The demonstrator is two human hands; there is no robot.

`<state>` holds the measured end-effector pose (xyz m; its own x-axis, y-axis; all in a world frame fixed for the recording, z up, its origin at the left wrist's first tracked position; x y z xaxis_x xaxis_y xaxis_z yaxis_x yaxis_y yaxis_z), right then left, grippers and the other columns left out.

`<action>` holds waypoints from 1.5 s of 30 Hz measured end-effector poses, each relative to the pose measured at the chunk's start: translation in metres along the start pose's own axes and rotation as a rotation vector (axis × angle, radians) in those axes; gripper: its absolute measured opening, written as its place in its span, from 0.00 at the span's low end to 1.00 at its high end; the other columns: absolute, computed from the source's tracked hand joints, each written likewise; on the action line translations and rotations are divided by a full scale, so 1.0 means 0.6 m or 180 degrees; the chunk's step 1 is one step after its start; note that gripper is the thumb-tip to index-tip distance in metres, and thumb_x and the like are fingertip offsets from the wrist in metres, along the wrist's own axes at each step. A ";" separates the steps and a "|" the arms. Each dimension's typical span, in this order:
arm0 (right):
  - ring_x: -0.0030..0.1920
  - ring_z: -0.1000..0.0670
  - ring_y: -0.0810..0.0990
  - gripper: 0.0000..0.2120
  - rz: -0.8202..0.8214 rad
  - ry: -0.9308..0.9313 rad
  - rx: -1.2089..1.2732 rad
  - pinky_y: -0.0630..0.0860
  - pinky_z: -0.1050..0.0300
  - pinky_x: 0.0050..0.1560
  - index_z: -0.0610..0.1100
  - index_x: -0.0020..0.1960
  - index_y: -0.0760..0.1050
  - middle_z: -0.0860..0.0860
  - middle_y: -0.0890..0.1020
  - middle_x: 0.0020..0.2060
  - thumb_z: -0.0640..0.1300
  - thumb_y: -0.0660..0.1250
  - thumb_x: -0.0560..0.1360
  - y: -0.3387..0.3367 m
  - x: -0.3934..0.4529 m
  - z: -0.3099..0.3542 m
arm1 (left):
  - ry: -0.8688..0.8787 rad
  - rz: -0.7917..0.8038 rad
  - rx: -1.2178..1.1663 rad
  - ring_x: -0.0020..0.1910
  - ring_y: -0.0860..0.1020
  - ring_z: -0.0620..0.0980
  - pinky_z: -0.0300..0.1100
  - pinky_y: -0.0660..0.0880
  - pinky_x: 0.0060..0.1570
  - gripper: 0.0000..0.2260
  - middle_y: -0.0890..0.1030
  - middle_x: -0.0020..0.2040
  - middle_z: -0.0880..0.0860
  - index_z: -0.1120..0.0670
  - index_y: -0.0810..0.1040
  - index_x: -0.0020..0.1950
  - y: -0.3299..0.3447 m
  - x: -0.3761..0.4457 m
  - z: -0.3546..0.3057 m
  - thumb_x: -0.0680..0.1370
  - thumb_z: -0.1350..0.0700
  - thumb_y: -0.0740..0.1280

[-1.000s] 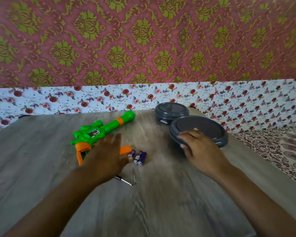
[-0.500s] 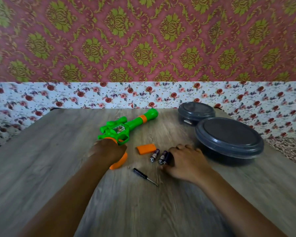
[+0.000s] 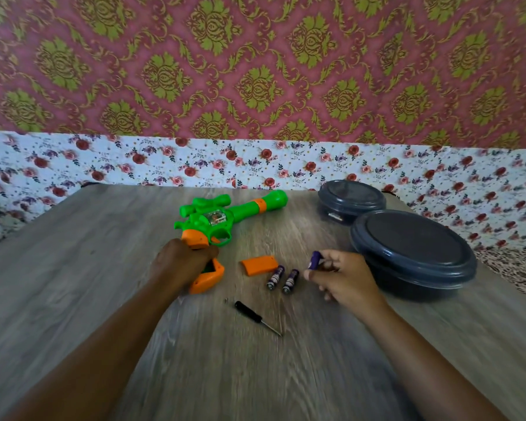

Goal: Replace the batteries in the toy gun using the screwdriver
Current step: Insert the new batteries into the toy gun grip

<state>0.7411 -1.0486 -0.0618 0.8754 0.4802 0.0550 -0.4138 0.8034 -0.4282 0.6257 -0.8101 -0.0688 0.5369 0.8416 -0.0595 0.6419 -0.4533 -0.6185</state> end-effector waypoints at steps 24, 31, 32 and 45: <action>0.29 0.59 0.75 0.06 0.0178 -0.1531 0.0101 0.67 0.67 0.33 0.50 0.38 0.76 0.55 0.77 0.29 0.42 0.71 0.70 0.211 0.035 0.111 | 0.0415 -0.0391 -0.2032 0.41 0.80 0.59 0.54 0.79 0.44 0.17 0.80 0.40 0.57 0.55 0.77 0.47 0.006 0.023 0.021 0.81 0.44 0.56; 0.42 0.58 0.75 0.07 -0.0270 -0.2261 -0.0388 0.65 0.77 0.43 0.43 0.46 0.78 0.50 0.80 0.40 0.42 0.68 0.69 0.227 0.022 0.098 | 0.1030 -0.0447 -0.1751 0.40 0.75 0.40 0.33 0.69 0.37 0.11 0.76 0.40 0.44 0.52 0.75 0.49 0.012 0.013 0.013 0.82 0.51 0.55; 0.44 0.57 0.76 0.08 -0.0318 -0.2228 -0.0381 0.66 0.76 0.43 0.43 0.48 0.77 0.50 0.81 0.42 0.41 0.69 0.69 0.228 0.019 0.095 | 0.1080 -0.0455 -0.1698 0.39 0.74 0.38 0.29 0.68 0.34 0.10 0.76 0.39 0.44 0.53 0.74 0.49 0.013 0.012 0.013 0.82 0.51 0.55; 0.43 0.53 0.79 0.07 -0.0447 -0.2053 -0.0423 0.72 0.62 0.45 0.43 0.48 0.79 0.50 0.81 0.44 0.37 0.71 0.70 0.220 0.011 0.089 | 0.1340 -0.0469 -0.1262 0.40 0.74 0.49 0.41 0.68 0.39 0.13 0.75 0.41 0.51 0.52 0.72 0.50 0.013 0.019 0.016 0.82 0.47 0.52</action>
<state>0.6789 -0.9201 -0.0696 0.5771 0.5216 0.6284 -0.2366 0.8433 -0.4826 0.6319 -0.8013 -0.0818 0.5455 0.7517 0.3706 0.8381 -0.4839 -0.2519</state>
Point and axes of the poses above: each hand's wrist, its own x-axis towards the middle knuckle, its own y-axis out of the palm, z = x × y, the point moved 2 cm from there along x, towards the middle knuckle
